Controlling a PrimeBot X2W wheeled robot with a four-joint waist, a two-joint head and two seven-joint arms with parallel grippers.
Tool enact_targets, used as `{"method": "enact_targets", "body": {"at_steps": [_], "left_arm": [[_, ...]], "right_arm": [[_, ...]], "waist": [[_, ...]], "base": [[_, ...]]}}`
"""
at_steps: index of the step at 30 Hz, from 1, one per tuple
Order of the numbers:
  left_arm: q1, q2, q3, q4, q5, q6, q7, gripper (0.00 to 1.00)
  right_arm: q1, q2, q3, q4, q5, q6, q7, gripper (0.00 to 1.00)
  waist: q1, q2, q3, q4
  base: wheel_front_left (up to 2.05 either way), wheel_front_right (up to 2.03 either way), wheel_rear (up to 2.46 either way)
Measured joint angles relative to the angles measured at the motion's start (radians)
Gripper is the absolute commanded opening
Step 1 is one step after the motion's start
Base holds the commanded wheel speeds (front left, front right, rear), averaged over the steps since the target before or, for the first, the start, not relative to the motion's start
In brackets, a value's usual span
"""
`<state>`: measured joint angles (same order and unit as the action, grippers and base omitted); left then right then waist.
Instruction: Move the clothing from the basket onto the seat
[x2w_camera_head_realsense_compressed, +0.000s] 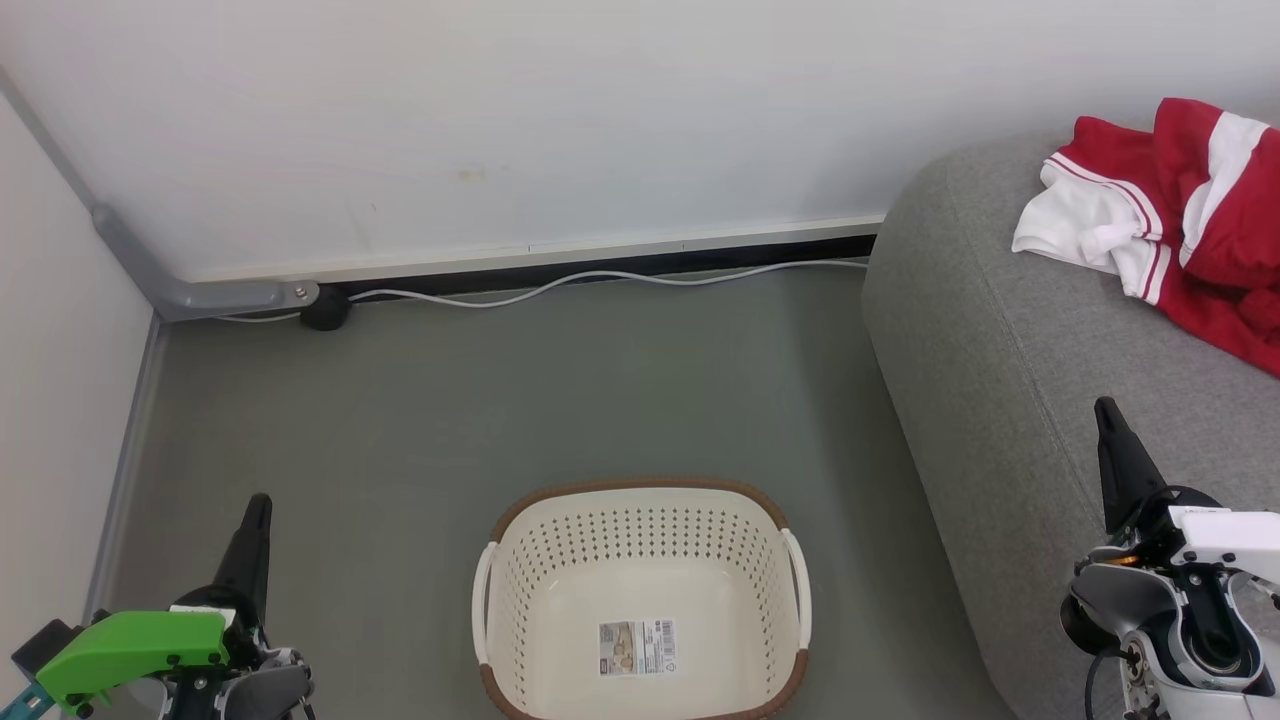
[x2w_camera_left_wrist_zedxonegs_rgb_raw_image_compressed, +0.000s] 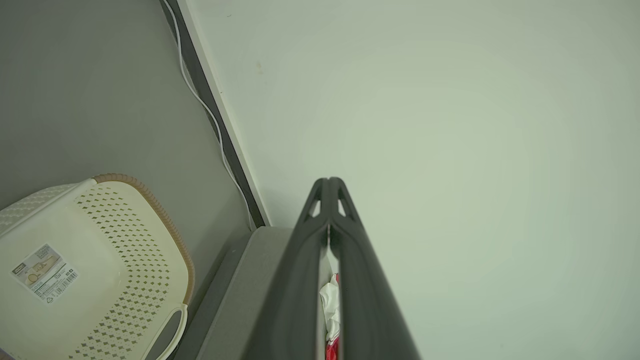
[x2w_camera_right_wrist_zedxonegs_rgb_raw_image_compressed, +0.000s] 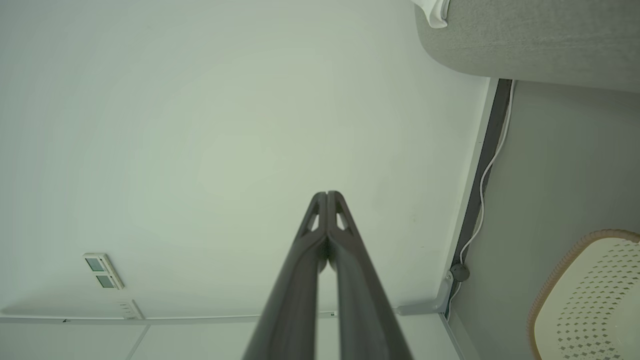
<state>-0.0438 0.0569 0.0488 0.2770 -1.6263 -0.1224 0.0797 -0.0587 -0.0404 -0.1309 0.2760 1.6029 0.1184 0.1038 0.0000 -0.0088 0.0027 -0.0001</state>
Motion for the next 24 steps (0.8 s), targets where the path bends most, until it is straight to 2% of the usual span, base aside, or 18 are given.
{"method": "enact_targets", "body": {"at_steps": [24], "left_arm": [[-0.003, -0.001, 0.001, 0.002, 0.0, 0.0, 0.008, 0.0]], "right_arm": [[0.0, 0.0, -0.001, 0.0, 0.0, 0.0, 0.0, 0.0]], "waist": [[0.0, 0.0, 0.0, 0.0]], "base": [[0.0, 0.0, 0.0]]}}
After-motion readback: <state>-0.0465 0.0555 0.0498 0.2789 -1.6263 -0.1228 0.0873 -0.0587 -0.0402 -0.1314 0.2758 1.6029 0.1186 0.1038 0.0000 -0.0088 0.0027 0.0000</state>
